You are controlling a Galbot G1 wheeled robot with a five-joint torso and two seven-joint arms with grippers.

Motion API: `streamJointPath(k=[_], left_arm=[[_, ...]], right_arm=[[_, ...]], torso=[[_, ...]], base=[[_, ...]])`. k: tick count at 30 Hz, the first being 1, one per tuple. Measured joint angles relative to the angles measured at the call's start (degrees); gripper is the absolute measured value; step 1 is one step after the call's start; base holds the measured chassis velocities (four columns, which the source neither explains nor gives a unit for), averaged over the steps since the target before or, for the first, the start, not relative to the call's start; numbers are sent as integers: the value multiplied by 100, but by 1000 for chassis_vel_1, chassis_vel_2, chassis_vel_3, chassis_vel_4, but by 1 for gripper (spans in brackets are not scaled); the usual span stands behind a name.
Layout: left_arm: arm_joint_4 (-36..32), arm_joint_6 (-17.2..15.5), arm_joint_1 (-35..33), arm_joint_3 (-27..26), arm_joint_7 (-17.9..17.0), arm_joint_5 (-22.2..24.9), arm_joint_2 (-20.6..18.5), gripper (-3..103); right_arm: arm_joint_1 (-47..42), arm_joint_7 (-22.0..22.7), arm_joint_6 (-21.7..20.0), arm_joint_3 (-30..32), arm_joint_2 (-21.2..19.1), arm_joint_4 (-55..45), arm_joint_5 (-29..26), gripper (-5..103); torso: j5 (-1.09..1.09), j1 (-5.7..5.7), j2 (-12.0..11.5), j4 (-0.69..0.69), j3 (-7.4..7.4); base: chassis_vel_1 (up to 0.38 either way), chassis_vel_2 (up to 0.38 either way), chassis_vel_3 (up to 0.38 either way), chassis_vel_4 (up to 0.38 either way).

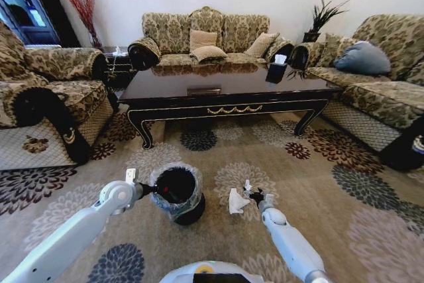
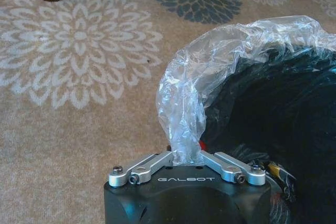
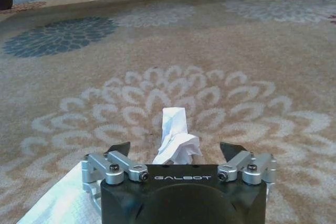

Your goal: Move to the front of the table and pick up the trash from the floor, then place it into the trash bin.

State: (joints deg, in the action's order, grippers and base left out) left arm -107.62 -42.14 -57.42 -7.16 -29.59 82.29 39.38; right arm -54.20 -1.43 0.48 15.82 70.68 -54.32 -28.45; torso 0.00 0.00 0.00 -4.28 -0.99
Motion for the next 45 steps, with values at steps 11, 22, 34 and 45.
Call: streamJointPath(k=[11,22,34,45], left_arm=[[28,0,22,8,-1,18,10,0],[44,0,27,71,1,-7,31,0],[41,0,35,96,1,-29,65,0],[33,0,79,223,-4,-144,177,0]], right_arm=[[77,7,98,-1,60,167,4,54],[46,8,104,69,105,232,13,16],[-12,36,101,105,50,97,-22,0],[-553,159,-34,224,-391,-1228,-377,0]], torso=[[0,0,0,1,0],[0,0,0,1,1],[0,0,0,0,0],[1,0,0,0,0]], base=[[0,0,0,0],[0,0,0,0],[0,0,0,0],[0,0,0,0]])
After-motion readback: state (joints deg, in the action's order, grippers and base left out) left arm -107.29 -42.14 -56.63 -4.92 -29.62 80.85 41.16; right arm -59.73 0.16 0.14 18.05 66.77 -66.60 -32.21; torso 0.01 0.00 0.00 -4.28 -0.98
